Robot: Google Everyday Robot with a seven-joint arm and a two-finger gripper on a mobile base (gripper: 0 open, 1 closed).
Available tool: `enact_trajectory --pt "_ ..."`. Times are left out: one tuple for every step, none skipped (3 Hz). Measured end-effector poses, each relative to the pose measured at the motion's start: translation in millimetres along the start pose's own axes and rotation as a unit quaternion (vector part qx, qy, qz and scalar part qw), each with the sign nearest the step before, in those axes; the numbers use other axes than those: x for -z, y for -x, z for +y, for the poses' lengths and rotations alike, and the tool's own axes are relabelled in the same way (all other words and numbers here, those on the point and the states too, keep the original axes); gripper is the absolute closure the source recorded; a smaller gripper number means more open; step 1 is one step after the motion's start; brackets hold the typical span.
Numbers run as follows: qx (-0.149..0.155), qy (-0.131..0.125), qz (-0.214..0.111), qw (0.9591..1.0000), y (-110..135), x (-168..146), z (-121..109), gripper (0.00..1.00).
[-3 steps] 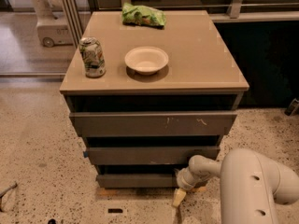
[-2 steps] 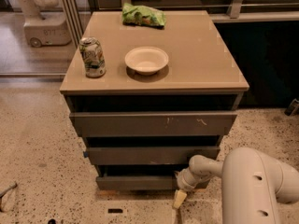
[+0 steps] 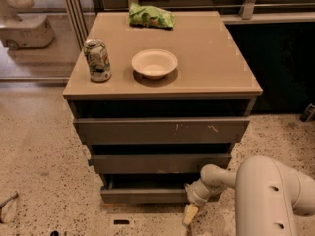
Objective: Open bottom drawer
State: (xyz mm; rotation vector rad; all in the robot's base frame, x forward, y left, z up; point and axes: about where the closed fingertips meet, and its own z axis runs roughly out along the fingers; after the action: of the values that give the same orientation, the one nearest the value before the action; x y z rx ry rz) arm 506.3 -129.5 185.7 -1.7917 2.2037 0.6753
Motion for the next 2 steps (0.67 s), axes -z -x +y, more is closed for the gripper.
enact_trajectory --pt "-0.010 0.022 0.000 0.9997 -5.0 -1.1 12.6 0.00" --pt "-0.020 0.040 -0.014 0.9989 -13.1 21.0 46.2 0.00"
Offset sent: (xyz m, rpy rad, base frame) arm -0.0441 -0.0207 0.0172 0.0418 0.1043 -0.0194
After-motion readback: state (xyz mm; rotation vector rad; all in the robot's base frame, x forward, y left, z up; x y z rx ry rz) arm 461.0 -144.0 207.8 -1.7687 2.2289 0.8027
